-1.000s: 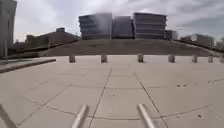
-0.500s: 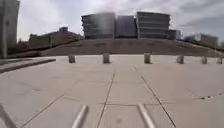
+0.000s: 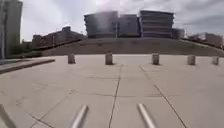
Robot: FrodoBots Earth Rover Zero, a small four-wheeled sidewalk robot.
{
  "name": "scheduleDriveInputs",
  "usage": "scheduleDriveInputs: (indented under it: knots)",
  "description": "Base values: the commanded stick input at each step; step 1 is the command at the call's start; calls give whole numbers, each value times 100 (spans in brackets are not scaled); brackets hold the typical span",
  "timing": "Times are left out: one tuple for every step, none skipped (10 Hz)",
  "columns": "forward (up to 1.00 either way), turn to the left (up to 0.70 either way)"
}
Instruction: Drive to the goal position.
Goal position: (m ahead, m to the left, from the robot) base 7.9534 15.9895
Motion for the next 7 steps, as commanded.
scheduleDriveInputs:
  knots:
    - [100, -27]
    - [100, -27]
    - [100, -27]
    - [100, -27]
    - [100, -27]
    - [100, -27]
    - [100, -27]
